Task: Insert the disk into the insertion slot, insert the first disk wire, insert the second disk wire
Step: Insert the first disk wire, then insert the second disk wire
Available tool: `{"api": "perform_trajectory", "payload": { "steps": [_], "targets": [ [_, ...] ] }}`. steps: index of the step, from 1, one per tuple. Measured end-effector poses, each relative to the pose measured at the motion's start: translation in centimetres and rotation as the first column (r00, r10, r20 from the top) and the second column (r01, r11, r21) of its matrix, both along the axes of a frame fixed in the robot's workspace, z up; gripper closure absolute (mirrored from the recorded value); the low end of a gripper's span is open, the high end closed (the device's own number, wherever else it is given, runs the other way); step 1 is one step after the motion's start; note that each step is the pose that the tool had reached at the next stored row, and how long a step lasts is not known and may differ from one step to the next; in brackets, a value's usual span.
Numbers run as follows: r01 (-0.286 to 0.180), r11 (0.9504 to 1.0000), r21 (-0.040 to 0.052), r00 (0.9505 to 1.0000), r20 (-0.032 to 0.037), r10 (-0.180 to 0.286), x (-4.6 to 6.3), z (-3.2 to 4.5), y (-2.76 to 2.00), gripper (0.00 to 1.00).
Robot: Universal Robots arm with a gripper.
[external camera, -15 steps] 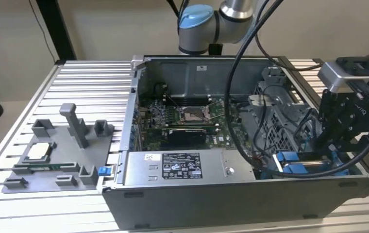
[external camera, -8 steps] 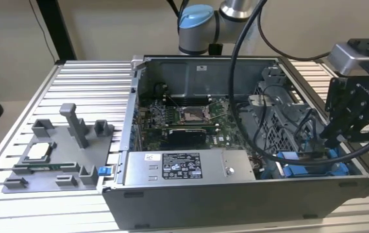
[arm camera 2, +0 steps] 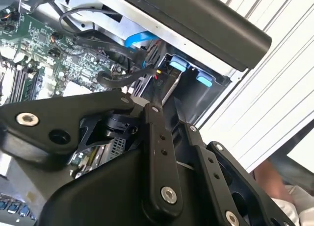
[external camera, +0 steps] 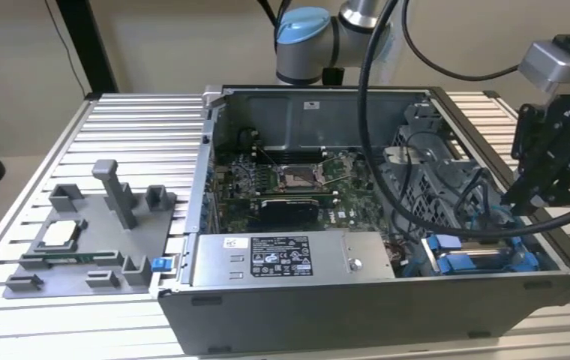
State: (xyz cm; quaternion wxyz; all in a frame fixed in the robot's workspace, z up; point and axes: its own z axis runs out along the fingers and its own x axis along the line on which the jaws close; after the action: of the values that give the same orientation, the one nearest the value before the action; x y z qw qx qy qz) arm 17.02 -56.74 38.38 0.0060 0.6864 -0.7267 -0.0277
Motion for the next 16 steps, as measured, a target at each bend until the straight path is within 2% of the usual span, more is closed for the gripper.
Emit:
{"api": "perform_trajectory", "payload": {
  "steps": [2, 7, 10, 12, 16],
  "targets": [
    [0.000, 1.0000, -0.0001, 1.0000, 0.0000, 0.000, 0.2, 0.02, 0.00, 1.00],
    [0.000, 1.0000, 0.0007, 1.0000, -0.0011, 0.000, 1.6, -0.01, 0.00, 1.00],
    [0.000, 1.0000, 0.0006, 1.0000, -0.0012, 0.000, 2.0, -0.10, 0.10, 1.00],
    [0.000, 1.0000, 0.0008, 1.0000, -0.0012, 0.000, 2.0, -0.17, 0.46, 1.00],
    [0.000, 1.0000, 0.0007, 1.0000, -0.0011, 0.000, 2.0, -0.25, 1.55, 1.00]
  ]
}}
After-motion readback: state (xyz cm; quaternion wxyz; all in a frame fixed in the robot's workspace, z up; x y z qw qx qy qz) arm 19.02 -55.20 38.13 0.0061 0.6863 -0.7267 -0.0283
